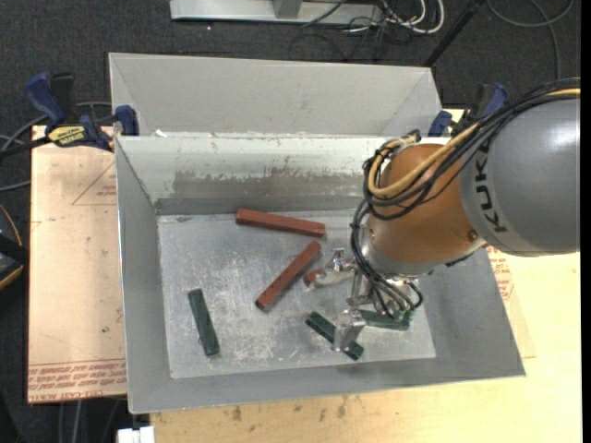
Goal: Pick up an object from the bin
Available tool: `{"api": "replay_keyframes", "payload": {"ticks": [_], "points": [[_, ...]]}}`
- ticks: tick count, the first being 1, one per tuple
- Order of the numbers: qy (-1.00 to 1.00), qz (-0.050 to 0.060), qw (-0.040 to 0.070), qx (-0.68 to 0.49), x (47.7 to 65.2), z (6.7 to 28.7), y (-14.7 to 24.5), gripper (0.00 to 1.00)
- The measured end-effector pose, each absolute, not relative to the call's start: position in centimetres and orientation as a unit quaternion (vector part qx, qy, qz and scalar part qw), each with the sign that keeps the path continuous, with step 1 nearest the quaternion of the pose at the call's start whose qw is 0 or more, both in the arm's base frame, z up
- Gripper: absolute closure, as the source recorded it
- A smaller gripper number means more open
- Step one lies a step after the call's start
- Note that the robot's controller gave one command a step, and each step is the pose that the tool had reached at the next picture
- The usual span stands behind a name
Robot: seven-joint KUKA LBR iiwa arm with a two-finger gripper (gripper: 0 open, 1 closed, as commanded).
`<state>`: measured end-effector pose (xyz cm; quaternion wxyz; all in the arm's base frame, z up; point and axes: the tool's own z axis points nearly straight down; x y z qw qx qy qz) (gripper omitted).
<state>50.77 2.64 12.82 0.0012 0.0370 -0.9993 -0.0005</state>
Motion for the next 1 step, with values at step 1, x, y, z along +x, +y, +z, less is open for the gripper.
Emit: {"api": "replay_keyframes", "payload": {"ticks": [1], "points": [[-0.999,-0.001,-0.008,0.035,52.16,8.07,-0.65,1.0]]}}
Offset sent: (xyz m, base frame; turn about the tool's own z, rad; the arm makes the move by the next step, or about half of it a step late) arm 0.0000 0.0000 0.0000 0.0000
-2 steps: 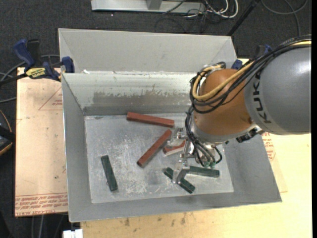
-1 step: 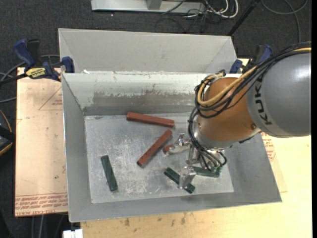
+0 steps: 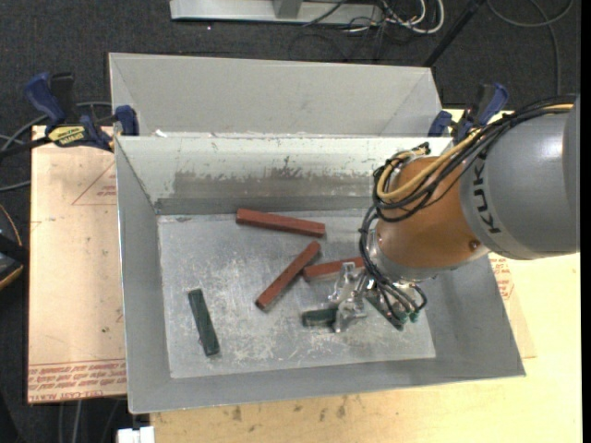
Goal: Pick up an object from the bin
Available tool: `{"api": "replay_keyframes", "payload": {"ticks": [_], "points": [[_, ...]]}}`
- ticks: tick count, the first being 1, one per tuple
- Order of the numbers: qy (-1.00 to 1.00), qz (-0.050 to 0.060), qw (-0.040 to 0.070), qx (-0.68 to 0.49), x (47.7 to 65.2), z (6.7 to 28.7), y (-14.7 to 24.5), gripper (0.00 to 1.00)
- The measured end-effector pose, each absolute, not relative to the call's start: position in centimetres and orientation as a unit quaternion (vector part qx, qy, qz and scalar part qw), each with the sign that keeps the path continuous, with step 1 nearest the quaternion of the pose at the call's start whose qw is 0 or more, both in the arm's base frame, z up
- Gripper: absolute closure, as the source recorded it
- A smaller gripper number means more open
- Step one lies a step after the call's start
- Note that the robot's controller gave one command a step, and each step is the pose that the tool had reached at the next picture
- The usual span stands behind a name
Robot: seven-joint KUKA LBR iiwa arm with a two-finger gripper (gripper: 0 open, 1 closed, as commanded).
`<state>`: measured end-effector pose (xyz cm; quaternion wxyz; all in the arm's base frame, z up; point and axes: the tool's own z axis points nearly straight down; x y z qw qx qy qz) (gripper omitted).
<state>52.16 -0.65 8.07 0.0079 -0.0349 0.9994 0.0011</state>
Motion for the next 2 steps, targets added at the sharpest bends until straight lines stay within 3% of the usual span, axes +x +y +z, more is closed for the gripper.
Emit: {"api": "replay_keyframes", "payload": {"ticks": [1,2], "points": [[0.999,0.001,0.008,-0.035,52.2,8.1,-0.7,1.0],[0.999,0.0,0.004,-0.033,52.2,24.2,-1.8,1.0]]}}
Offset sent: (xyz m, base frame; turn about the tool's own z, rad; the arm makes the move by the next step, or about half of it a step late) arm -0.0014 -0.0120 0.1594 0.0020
